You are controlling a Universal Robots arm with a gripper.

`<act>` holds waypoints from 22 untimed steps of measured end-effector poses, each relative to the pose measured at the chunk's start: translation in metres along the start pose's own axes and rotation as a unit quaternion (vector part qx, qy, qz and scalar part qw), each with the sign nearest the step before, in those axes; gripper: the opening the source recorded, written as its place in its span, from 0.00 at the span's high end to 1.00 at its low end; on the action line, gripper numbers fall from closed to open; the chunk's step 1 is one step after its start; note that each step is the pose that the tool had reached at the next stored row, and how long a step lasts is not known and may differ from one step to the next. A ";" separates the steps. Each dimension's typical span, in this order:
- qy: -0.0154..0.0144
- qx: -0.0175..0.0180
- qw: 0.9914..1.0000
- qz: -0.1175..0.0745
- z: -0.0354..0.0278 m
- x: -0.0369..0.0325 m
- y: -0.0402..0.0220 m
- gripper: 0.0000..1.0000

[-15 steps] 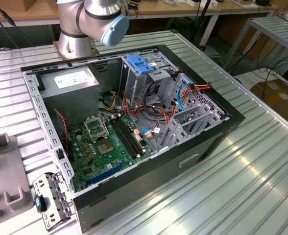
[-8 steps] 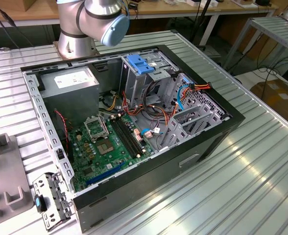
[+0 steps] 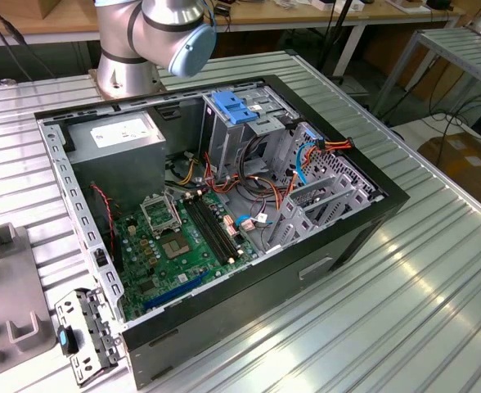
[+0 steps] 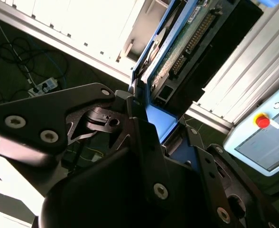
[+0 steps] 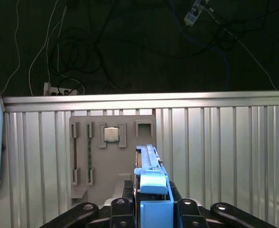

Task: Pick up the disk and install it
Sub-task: 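Pick up the disk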

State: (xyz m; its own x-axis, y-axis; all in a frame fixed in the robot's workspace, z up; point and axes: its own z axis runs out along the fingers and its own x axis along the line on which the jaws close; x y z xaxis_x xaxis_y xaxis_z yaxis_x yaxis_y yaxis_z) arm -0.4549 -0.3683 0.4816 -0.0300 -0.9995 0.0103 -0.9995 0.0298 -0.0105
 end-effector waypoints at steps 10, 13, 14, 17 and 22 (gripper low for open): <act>0.000 0.000 1.000 0.000 0.0001 -0.0002 -0.0078 0.63; 0.000 0.000 1.000 0.000 0.0001 -0.0003 -0.0099 0.63; 0.000 0.000 1.000 0.000 0.0001 -0.0003 -0.0105 0.63; 0.000 0.000 1.000 0.000 0.0001 -0.0003 -0.0125 0.63; 0.000 0.000 1.000 0.000 0.0002 -0.0005 -0.0166 0.63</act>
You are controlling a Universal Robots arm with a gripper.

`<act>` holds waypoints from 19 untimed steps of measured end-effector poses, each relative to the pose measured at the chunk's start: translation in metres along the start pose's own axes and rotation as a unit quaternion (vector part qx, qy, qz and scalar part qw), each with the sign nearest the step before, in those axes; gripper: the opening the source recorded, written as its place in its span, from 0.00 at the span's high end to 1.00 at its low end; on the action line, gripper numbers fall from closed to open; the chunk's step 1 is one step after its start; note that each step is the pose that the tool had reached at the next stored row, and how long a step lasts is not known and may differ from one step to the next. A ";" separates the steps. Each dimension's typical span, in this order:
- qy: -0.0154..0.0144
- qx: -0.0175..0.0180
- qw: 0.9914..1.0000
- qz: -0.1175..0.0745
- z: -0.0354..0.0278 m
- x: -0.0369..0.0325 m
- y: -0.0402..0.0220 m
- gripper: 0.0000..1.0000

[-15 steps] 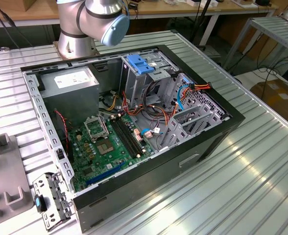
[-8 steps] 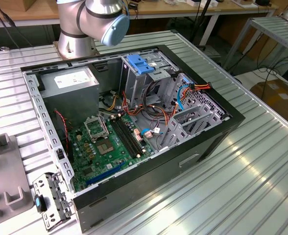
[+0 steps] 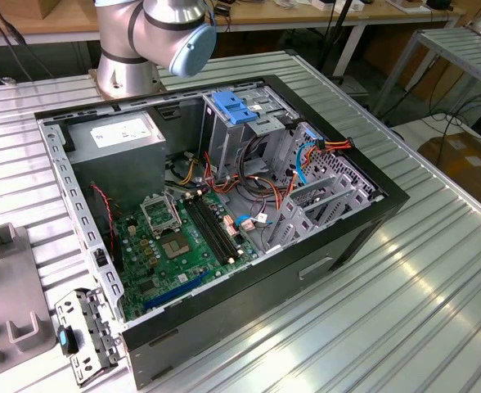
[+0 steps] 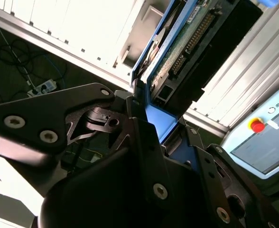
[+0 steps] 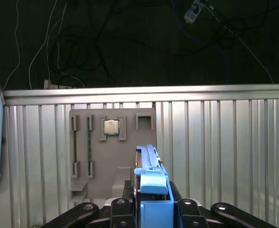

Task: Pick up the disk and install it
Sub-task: 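Pick up the disk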

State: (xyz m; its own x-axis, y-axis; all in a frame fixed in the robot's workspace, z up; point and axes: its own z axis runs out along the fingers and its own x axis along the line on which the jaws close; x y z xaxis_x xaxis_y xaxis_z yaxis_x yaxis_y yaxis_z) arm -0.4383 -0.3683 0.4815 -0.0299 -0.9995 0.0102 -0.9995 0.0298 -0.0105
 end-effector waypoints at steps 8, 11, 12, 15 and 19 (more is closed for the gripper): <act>0.000 0.000 1.000 0.000 0.0001 -0.0002 -0.0064 0.63; 0.000 0.000 1.000 0.000 0.0001 -0.0003 -0.0096 0.63; 0.000 0.000 1.000 0.000 0.0001 -0.0003 -0.0113 0.63; 0.000 0.000 1.000 0.000 0.0001 -0.0003 -0.0117 0.63; 0.000 0.000 1.000 0.000 0.0001 -0.0003 -0.0118 0.63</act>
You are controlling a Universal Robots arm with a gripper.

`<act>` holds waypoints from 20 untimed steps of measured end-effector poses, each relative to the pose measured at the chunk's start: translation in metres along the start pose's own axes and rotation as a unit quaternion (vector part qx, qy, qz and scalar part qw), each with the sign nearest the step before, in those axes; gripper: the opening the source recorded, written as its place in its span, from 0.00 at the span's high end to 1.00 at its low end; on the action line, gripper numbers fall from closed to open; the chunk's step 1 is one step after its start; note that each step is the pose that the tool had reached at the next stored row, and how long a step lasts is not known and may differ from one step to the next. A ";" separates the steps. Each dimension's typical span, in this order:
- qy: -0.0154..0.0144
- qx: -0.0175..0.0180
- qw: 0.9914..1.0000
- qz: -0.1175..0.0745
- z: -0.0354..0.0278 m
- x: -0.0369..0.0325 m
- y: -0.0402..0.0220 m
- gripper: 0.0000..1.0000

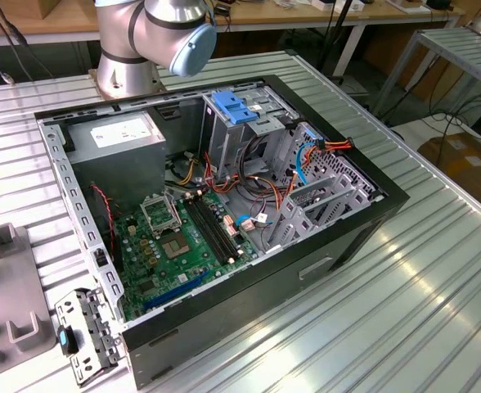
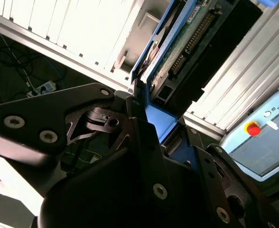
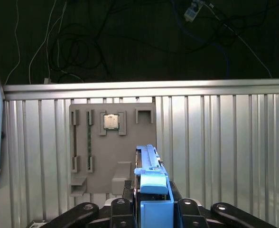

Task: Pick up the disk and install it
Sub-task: 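Pick up the disk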

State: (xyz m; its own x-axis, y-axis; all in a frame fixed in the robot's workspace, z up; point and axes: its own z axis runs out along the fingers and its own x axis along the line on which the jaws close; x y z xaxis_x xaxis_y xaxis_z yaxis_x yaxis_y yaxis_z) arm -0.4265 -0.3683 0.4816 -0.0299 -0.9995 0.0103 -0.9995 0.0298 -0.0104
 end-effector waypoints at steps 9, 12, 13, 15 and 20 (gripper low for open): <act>0.000 -0.001 1.000 0.000 -0.0123 0.0001 -0.0002 0.63; 0.000 -0.002 1.000 0.000 -0.0153 0.0002 -0.0003 0.63; 0.000 -0.002 1.000 0.000 -0.0158 0.0001 -0.0003 0.63; 0.000 -0.002 1.000 0.000 -0.0160 0.0002 -0.0003 0.63; 0.000 -0.002 1.000 0.000 -0.0161 0.0002 -0.0003 0.63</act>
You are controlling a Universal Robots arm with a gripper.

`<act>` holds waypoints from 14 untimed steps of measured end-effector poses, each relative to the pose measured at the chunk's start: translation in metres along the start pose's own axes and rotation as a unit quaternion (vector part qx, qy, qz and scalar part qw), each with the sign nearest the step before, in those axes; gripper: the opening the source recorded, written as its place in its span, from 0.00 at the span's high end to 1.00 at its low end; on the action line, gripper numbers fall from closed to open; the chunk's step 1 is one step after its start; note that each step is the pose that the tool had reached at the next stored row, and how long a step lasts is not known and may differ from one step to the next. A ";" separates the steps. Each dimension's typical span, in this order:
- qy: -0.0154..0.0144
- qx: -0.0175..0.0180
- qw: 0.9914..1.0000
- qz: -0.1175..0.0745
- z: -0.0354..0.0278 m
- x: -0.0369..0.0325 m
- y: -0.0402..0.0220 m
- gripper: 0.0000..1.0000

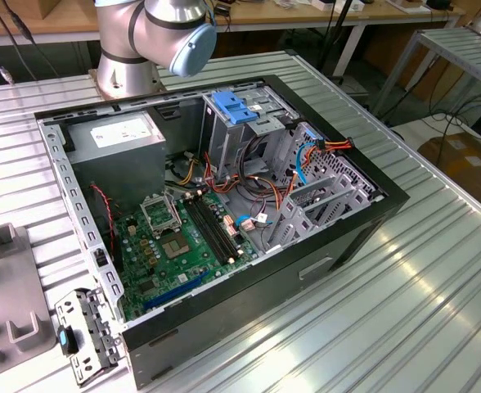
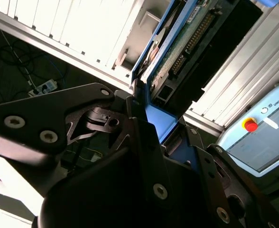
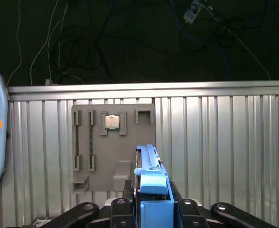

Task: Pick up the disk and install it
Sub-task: 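Pick up the disk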

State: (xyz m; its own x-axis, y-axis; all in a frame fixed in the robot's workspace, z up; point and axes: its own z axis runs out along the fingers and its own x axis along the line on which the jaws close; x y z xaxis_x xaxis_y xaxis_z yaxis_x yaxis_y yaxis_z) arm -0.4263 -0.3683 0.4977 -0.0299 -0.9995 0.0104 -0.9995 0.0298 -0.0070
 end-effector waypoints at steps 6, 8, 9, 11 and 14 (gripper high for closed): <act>0.000 0.000 1.000 0.000 -0.0001 -0.0001 -0.0015 0.63; 0.000 0.000 1.000 0.000 0.0000 -0.0002 -0.0047 0.63; 0.000 0.000 1.000 0.000 0.0000 -0.0002 -0.0087 0.63; 0.000 0.000 1.000 0.000 0.0001 -0.0003 -0.0114 0.63; 0.000 0.000 1.000 0.000 0.0001 -0.0004 -0.0137 0.63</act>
State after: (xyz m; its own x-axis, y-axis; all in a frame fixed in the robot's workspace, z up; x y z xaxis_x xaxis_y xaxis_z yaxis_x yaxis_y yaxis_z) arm -0.4127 -0.3683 0.4977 -0.0299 -0.9995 0.0105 -0.9995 0.0298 -0.0070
